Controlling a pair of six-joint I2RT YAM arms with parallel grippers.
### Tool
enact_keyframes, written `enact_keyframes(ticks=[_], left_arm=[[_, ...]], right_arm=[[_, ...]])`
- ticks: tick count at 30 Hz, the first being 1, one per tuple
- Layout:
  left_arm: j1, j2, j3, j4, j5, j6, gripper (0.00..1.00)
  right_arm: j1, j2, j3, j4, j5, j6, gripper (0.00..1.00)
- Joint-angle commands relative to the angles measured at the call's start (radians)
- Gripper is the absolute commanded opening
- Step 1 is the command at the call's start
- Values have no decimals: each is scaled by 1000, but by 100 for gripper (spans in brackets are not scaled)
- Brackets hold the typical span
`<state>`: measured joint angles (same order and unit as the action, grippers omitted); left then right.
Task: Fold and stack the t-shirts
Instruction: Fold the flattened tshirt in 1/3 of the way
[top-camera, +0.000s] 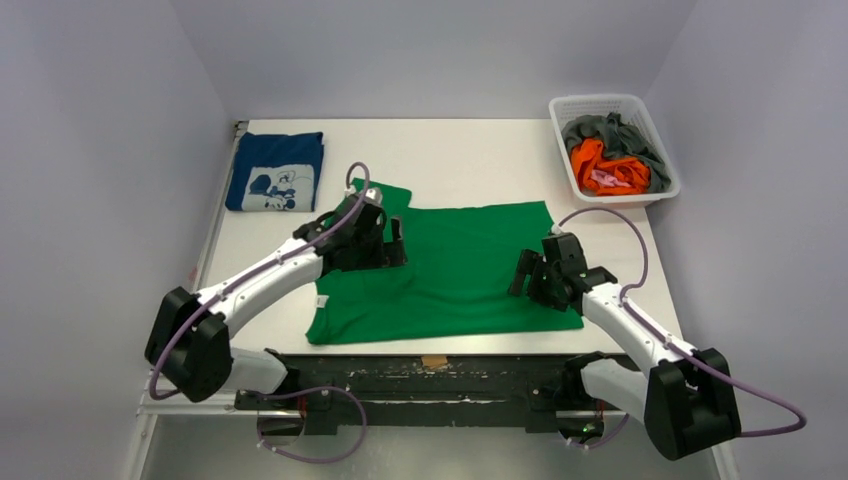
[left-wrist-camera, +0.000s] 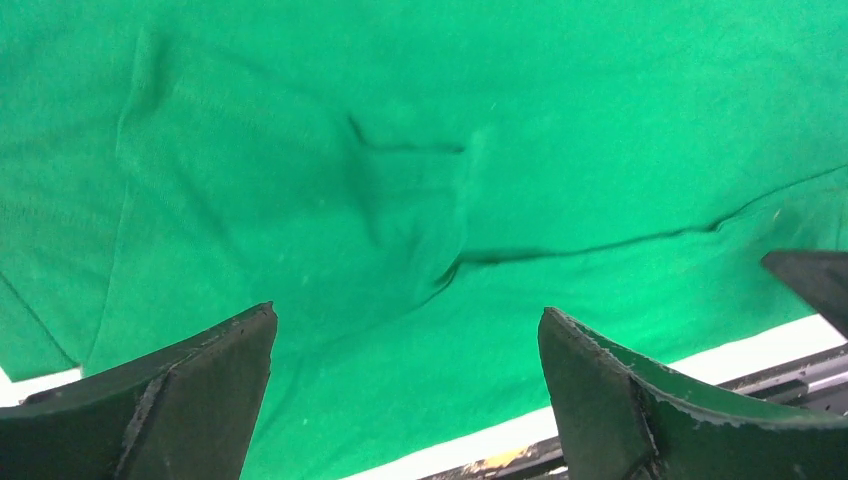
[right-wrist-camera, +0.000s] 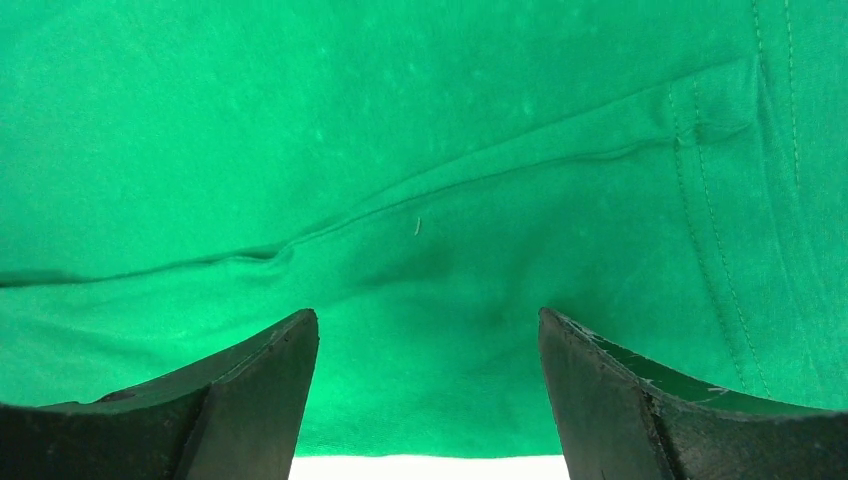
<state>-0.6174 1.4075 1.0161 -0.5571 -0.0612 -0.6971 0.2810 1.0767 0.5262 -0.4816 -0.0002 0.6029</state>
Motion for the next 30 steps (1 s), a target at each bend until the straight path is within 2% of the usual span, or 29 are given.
enact_keyframes(ticks=[1,5,10,15,19,22,25,30], left_arm=[[-2,-81,-155,93,22,-66,100],[-2,-78,-261,168,45,-115,100],[-2,-56,-338,158,25,-152,100],[-1,-129,-455,120,-8,-208,100],[-1,-200,-494,68,-32,-228,100],[1,-230,-408,12,-78,-182,100],[20,-228,-247,-46,-132,-125,100],[174,-102,17,-33,-53,-5,100]], right_arm=[[-2,-22,35,76,7,-4,81],[-2,46,15,204,-59,4,85],[-2,142,0,169,-52,32,84],[-3,39,-93,94,-12,72,84],[-2,-65,-100,47,-3,76,84],[-2,-104,-56,44,40,73,86],[-2,-92,22,48,89,73,88],[-8,3,174,87,185,94,93]])
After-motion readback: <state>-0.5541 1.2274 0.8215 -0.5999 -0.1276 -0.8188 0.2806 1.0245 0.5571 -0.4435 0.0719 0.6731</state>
